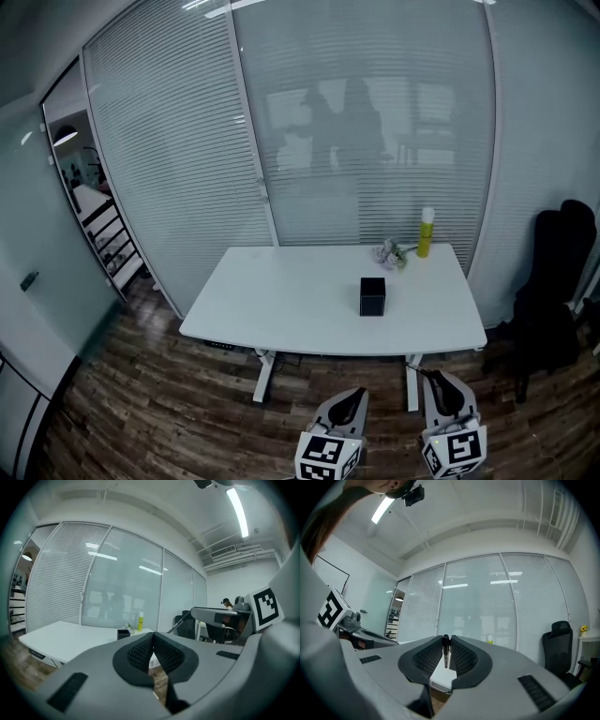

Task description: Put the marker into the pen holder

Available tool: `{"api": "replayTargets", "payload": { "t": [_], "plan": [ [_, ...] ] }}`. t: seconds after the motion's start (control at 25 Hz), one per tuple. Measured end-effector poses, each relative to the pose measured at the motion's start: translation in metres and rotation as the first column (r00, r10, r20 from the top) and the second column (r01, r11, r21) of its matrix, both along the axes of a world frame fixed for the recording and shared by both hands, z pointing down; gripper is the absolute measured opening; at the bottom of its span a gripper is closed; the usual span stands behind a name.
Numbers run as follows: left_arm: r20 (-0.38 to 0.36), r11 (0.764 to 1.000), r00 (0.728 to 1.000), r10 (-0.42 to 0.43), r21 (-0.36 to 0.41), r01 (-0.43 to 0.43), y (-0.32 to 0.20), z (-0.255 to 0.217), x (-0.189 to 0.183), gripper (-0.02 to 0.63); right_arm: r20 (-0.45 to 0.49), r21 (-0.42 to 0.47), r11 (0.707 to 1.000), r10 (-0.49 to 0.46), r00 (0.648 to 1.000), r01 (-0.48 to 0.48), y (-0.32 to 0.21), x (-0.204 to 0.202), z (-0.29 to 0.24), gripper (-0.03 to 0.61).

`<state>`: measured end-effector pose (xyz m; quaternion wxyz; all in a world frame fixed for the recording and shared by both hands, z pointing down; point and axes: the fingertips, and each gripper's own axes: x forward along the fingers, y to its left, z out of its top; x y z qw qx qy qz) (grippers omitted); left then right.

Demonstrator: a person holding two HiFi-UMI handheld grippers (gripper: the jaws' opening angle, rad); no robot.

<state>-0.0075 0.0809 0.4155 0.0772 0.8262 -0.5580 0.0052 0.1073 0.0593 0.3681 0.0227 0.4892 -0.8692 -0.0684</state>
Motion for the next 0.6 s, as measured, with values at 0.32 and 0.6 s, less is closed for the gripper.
{"api": "replayTargets", "payload": {
  "t": [0.32, 0.6],
  "plan": [
    [-0.018, 1.0, 0.999, 0.029, -0.009, -0.029, -0.021, 0.006, -0.022, 0.018, 0.006, 0.011, 1.0, 0.012, 1.0, -0.012, -0.017, -0.027, -0.002, 0.082],
    [-0.017, 0.998, 0.999, 0.051, -0.018, -0.052, -0.043, 0.013, -0.027, 0.018, 0.017, -0.012, 1.0, 0.014, 1.0, -0.013, -0.039, -0.034, 0.003, 0.083]
  ]
}}
